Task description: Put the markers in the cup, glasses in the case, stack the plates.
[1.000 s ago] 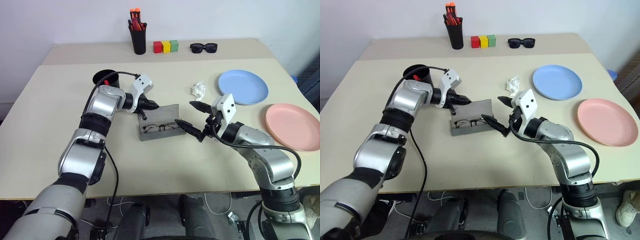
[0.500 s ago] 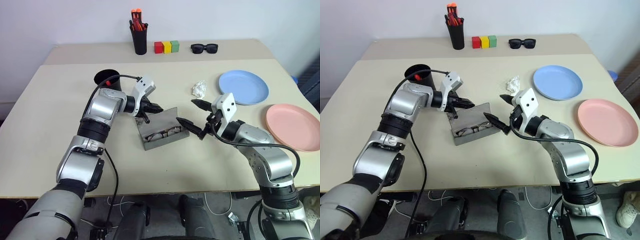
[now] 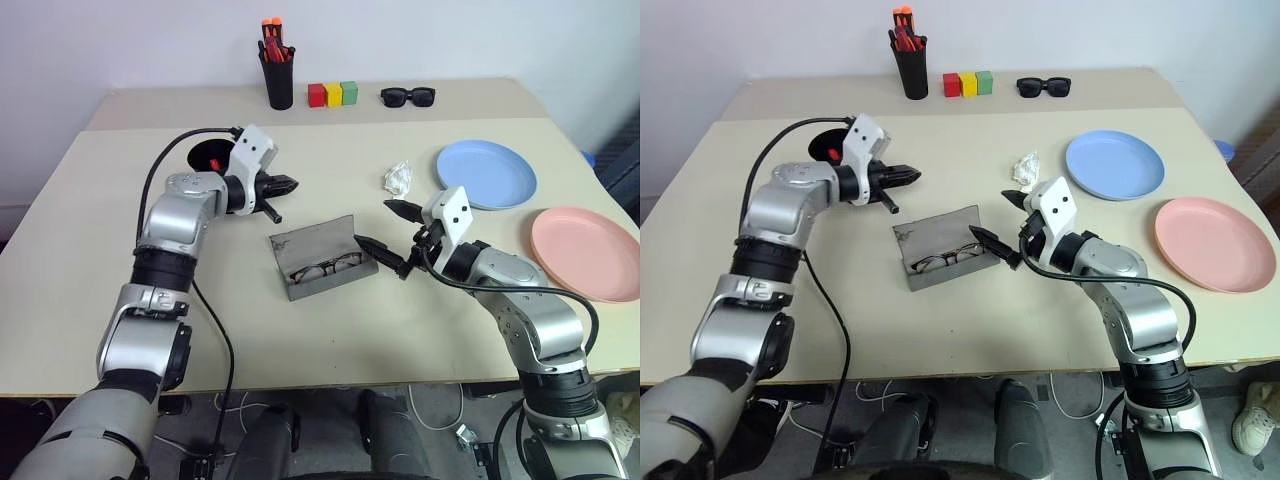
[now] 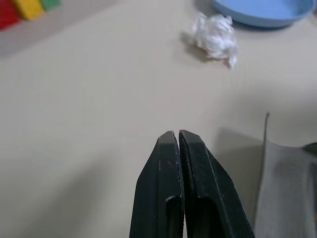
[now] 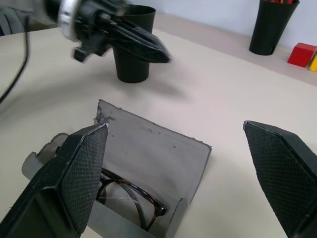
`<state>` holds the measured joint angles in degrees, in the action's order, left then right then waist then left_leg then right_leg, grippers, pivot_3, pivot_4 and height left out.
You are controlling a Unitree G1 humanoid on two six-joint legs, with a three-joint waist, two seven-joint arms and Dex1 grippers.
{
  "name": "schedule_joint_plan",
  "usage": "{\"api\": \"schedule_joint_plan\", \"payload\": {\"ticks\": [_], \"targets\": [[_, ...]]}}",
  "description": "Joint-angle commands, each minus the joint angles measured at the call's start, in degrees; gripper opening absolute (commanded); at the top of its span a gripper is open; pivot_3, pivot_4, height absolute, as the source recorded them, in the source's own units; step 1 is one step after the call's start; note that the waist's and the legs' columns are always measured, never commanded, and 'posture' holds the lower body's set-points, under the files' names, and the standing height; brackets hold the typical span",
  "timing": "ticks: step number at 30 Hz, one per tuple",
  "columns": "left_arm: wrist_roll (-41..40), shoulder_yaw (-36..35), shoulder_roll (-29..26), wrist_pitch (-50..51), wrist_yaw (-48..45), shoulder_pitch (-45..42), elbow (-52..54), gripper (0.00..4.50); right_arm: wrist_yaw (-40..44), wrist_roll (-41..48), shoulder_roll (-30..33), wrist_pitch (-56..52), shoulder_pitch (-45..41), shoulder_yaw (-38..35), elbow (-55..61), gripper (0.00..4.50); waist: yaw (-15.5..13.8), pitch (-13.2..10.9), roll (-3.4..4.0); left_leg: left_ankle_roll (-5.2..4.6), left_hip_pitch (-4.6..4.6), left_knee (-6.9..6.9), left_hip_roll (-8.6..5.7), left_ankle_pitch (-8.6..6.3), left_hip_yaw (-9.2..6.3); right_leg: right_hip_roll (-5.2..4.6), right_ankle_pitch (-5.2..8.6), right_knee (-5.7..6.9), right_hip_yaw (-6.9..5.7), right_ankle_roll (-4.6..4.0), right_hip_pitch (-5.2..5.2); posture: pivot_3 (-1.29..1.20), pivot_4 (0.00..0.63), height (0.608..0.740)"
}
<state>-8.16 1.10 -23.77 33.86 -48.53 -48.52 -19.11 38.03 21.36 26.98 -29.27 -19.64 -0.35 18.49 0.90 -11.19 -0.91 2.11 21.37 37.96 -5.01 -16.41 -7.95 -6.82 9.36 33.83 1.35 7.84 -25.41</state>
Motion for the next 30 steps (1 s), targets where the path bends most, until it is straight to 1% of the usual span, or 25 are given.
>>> {"api": "schedule_joint_plan", "payload": {"ticks": [1, 6, 10, 14, 20, 24, 30], "targets": [[-3.45, -3.56, -0.49, -0.08, 1.52, 4.51, 7.5, 0.07, 0.2, 0.04, 0.24, 1.74, -1.07, -0.33, 0.77, 4.5, -0.04, 0.0, 0.0, 0.0, 0.0, 0.01, 0.0, 0.0, -0.01, 0.0, 0.0, 0.03, 0.0, 0.0, 0.0, 0.0, 0.15, 0.74], [-7.33, -8.99, -0.56, -2.98, 4.44, 11.76, 12.3, 0.07, 0.66, -0.54, 0.35, 2.47, -1.37, 0.06, 0.02, 4.5, -0.17, 0.0, 0.0, 0.01, -0.01, 0.06, 0.0, 0.01, -0.01, 0.0, 0.0, 0.09, 0.01, -0.01, 0.0, 0.0, 0.15, 0.74], [-9.3, -10.31, -1.87, -6.49, 2.53, 17.69, 15.25, 0.07, 0.84, -0.69, 0.37, 2.81, -1.49, 0.2, -0.35, 4.5, -0.14, 0.0, 0.0, 0.01, -0.03, 0.05, 0.0, 0.0, -0.01, 0.0, 0.01, 0.09, 0.01, -0.02, 0.0, 0.0, 0.15, 0.74], [-13.15, -13.12, -1.67, -7.06, 1.85, 20.7, 13.87, 0.07, 0.9, -0.88, 0.41, 3.04, -1.69, 0.38, -0.65, 4.5, -0.25, 0.0, 0.0, 0.02, -0.03, 0.05, 0.0, 0.01, -0.01, 0.0, 0.01, 0.1, 0.02, -0.02, 0.0, 0.0, 0.15, 0.74], [-14.29, -14.1, 0.23, -11.7, 2.53, 21.01, 5.52, 0.07, 0.69, -1.4, 0.19, 3.64, -1.91, 1.02, -0.93, 4.5, -0.24, 0.01, 0.0, 0.02, -0.05, 0.06, 0.0, 0.01, 0.0, 0.0, 0.0, 0.1, 0.02, -0.03, 0.02, 0.0, 0.15, 0.74], [-12.77, -12.71, 2.05, -15.48, 4.0, 19.29, -0.14, 0.07, 0.58, -1.68, 0.28, 3.62, -1.73, 0.95, -0.71, 4.5, -0.31, 0.01, 0.0, 0.02, -0.04, 0.06, 0.0, 0.01, 0.0, 0.0, 0.0, 0.09, 0.01, -0.03, 0.02, 0.0, 0.15, 0.74], [-13.81, -10.92, 3.81, -14.61, 1.84, 17.25, -5.16, 0.07, 0.08, -2.16, 0.38, 3.47, -1.34, 1.07, 0.19, 4.5, -0.22, 0.02, -0.02, 0.02, -0.04, 0.06, 0.0, 0.01, 0.01, 0.0, 0.0, 0.1, 0.02, -0.03, 0.03, 0.0, 0.15, 0.74]]}}
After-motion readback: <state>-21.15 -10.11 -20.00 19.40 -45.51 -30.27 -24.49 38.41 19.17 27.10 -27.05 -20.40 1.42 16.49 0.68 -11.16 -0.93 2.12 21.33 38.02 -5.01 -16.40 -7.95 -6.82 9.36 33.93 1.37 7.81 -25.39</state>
